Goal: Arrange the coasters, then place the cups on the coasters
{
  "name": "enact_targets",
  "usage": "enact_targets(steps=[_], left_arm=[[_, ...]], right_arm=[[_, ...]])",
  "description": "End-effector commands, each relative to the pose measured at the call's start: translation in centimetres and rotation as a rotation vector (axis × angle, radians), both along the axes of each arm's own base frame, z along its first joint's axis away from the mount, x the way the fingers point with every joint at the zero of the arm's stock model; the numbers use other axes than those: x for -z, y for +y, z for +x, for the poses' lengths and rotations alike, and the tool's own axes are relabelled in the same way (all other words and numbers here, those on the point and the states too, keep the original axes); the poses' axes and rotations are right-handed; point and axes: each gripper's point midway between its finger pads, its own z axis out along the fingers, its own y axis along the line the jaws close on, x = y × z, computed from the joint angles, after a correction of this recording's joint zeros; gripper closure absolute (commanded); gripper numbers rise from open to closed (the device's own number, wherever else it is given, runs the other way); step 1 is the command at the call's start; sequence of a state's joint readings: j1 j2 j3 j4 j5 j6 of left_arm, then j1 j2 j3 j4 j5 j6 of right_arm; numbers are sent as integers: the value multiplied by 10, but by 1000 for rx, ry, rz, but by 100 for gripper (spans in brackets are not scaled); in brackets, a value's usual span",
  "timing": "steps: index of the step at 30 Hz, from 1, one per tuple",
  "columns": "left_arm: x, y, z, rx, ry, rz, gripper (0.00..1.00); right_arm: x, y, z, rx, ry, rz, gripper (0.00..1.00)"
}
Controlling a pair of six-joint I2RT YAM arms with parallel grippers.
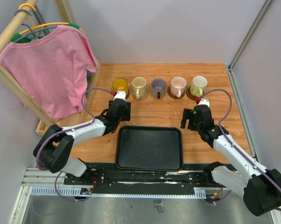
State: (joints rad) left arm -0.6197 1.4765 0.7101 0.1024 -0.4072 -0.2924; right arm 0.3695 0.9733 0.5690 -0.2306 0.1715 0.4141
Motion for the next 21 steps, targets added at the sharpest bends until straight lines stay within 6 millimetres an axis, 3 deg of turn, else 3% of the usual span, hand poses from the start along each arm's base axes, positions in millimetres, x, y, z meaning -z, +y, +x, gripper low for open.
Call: enact_targets(steps=[1,4,10,14,21], left_arm=[[-64,14,14,-96,-177,-25,33],[-79,35,11,-157,-204,-44,32],[-87,103,3,-333,-225,-190,22],[-93,143,-9,-494,-265,-155,14],[-90,151,-16,-579,-260,-198,7]], right_arm=[[-33,-22,19,100,-101,-53,12],[-36,-47,23,209,-107,-64,1],[-24,-89,17,408,-76,77,2],[-19,-117,0,555,-77,106,2],[-36,-139,-18,654,-201,114,2]])
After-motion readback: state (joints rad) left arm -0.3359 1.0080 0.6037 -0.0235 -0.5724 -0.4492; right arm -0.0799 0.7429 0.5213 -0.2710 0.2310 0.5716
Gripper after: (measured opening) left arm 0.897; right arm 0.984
